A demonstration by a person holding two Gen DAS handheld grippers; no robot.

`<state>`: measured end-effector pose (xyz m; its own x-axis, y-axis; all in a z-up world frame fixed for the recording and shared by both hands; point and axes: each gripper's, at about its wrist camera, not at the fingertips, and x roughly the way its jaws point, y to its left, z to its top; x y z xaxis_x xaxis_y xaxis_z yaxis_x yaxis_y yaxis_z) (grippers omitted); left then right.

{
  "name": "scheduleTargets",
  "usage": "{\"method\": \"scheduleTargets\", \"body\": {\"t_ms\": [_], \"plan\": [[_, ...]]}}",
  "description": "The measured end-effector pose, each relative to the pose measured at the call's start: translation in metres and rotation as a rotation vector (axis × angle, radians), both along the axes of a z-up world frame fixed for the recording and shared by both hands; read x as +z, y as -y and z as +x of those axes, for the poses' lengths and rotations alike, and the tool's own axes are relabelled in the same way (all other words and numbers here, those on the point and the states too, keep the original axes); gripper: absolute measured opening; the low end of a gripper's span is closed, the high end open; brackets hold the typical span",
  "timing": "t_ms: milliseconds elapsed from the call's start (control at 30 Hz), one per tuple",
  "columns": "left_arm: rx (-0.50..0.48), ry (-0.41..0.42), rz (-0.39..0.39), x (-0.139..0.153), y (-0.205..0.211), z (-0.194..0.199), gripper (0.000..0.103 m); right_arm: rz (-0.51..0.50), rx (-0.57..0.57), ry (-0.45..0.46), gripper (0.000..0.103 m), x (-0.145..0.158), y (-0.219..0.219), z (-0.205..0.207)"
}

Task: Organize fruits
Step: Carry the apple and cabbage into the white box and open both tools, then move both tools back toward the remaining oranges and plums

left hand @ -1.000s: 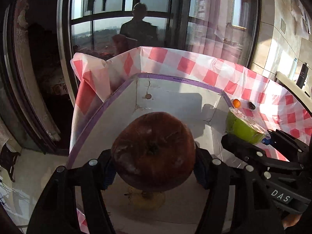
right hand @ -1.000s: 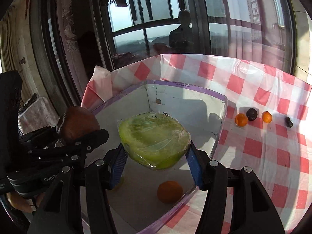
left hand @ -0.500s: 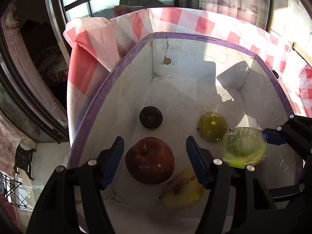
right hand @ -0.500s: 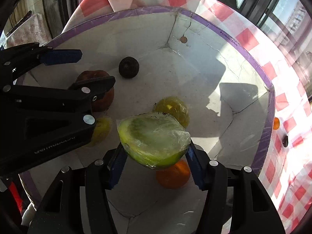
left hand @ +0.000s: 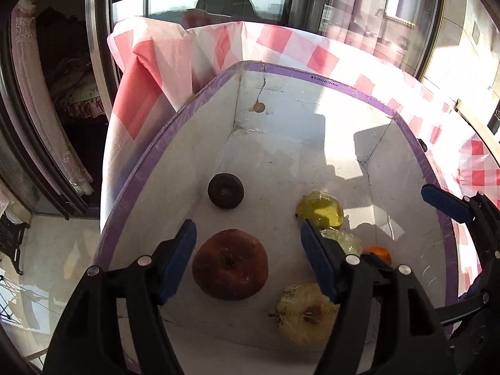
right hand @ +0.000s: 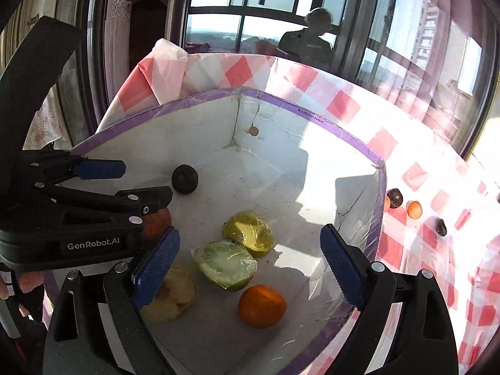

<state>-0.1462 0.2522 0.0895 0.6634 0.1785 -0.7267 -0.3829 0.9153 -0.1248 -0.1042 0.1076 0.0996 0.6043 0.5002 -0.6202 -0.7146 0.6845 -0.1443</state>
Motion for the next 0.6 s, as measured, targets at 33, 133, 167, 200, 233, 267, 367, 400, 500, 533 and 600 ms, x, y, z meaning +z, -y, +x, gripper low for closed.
{"method": "scheduleTargets", "body": {"t_ms": [33, 133, 167, 200, 233, 267, 367, 400, 500, 533, 600], "plan": [[0.018, 0.04, 0.005, 0.003, 0.001, -0.005, 0.07, 0.046, -0.018, 0.027, 0.088, 0.0, 0.008, -0.003], [0.099, 0.192, 0.101, 0.021, 0.018, -0.024, 0.091, 0.255, -0.067, 0.087, 0.088, 0.004, 0.043, -0.008], [0.125, 0.274, 0.162, 0.032, 0.029, -0.034, 0.1, 0.333, -0.089, 0.098, 0.088, 0.006, 0.059, -0.008], [0.131, 0.36, 0.218, 0.044, 0.043, -0.044, 0.101, 0.412, -0.113, 0.104, 0.088, 0.008, 0.076, -0.008], [0.122, 0.428, 0.261, 0.056, 0.056, -0.05, 0.101, 0.491, -0.145, 0.111, 0.088, 0.012, 0.096, -0.009], [0.098, 0.488, 0.296, 0.067, 0.072, -0.055, 0.101, 0.545, -0.18, 0.114, 0.089, 0.013, 0.113, -0.006], [-0.054, 0.596, 0.346, 0.091, 0.127, -0.051, 0.101, 0.62, -0.317, 0.1, 0.092, 0.009, 0.159, 0.016], [-0.117, 0.612, 0.348, 0.095, 0.146, -0.046, 0.101, 0.623, -0.367, 0.083, 0.092, 0.006, 0.174, 0.028], [-0.28, 0.65, 0.337, 0.093, 0.209, -0.025, 0.101, 0.617, -0.511, 0.049, 0.092, -0.008, 0.223, 0.051], [-0.336, 0.654, 0.315, 0.089, 0.227, -0.015, 0.101, 0.615, -0.557, 0.045, 0.092, -0.013, 0.24, 0.056], [-0.432, 0.621, 0.25, 0.077, 0.259, 0.013, 0.101, 0.6, -0.631, 0.025, 0.092, -0.021, 0.271, 0.069]]}}
